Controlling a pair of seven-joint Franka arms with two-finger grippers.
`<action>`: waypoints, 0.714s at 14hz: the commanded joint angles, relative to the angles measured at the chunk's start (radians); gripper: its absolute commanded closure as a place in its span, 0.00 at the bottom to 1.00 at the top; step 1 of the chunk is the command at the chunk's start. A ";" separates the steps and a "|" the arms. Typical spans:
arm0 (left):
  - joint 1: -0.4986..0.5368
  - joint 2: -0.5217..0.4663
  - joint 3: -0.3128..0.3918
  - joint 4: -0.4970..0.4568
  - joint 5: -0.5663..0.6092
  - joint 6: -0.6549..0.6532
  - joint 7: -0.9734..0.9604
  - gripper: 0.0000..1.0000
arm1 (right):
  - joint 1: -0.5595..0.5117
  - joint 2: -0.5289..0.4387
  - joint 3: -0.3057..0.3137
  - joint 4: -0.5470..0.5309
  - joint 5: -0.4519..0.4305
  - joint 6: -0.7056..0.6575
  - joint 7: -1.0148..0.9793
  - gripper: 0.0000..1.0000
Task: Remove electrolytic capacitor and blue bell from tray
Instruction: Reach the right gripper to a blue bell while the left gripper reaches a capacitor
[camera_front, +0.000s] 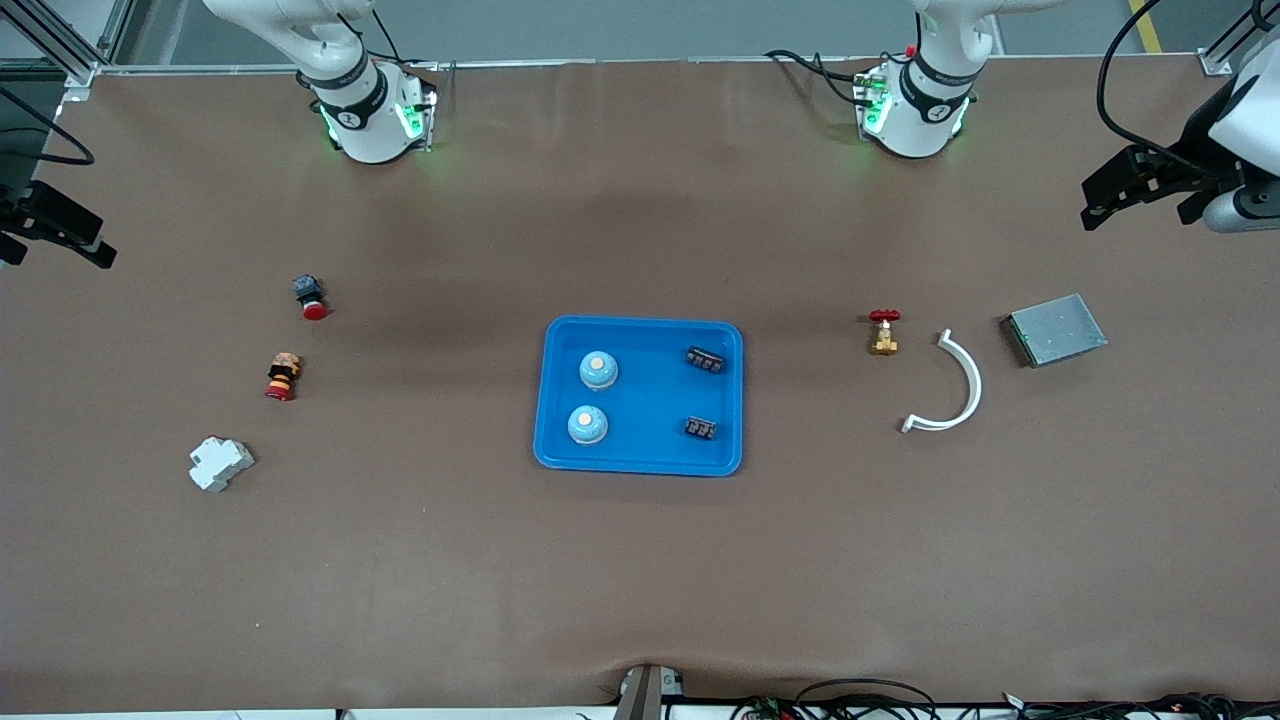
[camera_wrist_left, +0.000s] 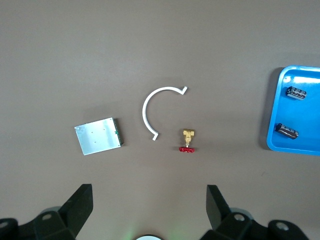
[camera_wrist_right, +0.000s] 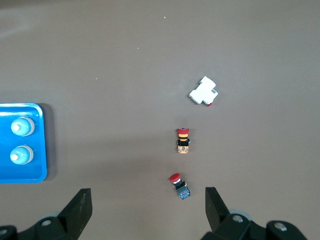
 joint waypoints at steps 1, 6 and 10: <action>0.003 -0.004 -0.001 0.009 -0.015 -0.008 0.018 0.00 | 0.006 0.006 -0.001 0.014 -0.018 -0.016 0.003 0.00; 0.003 -0.001 -0.001 0.010 -0.012 -0.008 0.012 0.00 | 0.004 0.014 -0.001 0.013 -0.021 -0.056 0.003 0.00; -0.008 0.060 -0.010 0.003 -0.016 -0.008 -0.002 0.00 | 0.004 0.018 -0.001 0.010 -0.021 -0.059 0.003 0.00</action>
